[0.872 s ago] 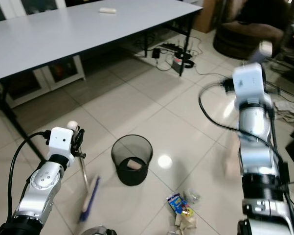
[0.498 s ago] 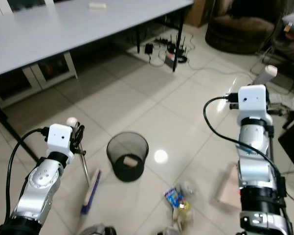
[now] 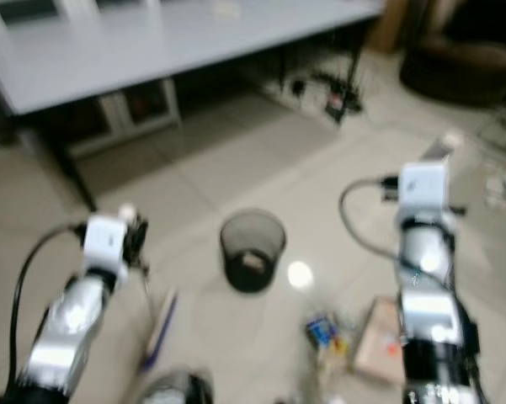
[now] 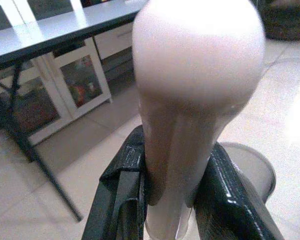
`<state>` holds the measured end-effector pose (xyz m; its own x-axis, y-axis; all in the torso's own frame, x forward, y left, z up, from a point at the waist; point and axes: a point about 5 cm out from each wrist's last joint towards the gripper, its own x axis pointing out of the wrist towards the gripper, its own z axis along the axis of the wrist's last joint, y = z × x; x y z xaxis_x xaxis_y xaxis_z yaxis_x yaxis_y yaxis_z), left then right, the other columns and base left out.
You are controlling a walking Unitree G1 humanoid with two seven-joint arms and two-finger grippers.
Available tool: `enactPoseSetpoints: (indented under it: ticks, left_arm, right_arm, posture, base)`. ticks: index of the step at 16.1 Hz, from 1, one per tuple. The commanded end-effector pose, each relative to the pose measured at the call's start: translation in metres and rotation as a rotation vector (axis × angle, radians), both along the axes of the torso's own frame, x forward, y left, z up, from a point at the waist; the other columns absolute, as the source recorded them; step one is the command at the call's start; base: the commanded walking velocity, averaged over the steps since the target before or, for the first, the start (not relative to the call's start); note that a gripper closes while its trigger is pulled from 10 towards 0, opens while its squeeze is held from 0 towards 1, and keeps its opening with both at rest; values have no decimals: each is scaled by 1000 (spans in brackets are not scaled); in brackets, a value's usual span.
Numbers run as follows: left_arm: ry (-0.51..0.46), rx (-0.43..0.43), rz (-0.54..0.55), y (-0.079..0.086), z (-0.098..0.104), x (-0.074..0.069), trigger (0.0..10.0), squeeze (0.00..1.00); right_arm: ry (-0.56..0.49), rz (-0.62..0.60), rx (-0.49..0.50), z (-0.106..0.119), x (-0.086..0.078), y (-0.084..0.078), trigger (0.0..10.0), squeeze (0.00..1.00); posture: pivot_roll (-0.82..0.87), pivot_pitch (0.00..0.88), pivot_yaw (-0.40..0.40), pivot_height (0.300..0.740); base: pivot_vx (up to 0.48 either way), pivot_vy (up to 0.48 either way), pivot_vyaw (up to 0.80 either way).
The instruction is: Sweep floor
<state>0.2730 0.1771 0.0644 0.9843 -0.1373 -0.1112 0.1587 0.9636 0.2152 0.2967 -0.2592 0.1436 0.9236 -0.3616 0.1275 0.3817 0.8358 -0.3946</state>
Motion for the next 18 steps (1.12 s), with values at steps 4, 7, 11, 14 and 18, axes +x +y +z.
enactPoseSetpoints:
  ticks: [4, 7, 11, 14, 18]
  left_arm:
    - [-81, 4, -66, -8, 21, 12, 10000, 0]
    - [-94, -18, -92, -12, 23, 11, 10000, 0]
    - [-75, 1, -81, -9, 20, 10, 10000, 0]
    - [-76, 4, -73, -6, 20, 10, 10000, 0]
    - [-83, 2, -47, -2, 21, 9, 10000, 0]
  right_arm:
    - [-39, 3, 97, 4, -8, 9, 10000, 0]
    - [-16, 9, 122, -3, -13, 15, 10000, 0]
    - [11, -23, 190, -12, -20, 21, 10000, 0]
    - [17, -25, 200, -14, -21, 24, 10000, 0]
    - [38, -43, 226, -19, -24, 25, 10000, 0]
  posture:
    - [-49, 0, 34, 740]
    - [-54, 0, 39, 740]
    - [-49, 0, 32, 740]
    - [-46, 0, 31, 740]
    - [-39, 0, 24, 740]
  base:
    - [0, 0, 0]
    - [0, 0, -800]
    - [0, 0, -800]
    - [0, 0, -800]
    - [0, 0, -800]
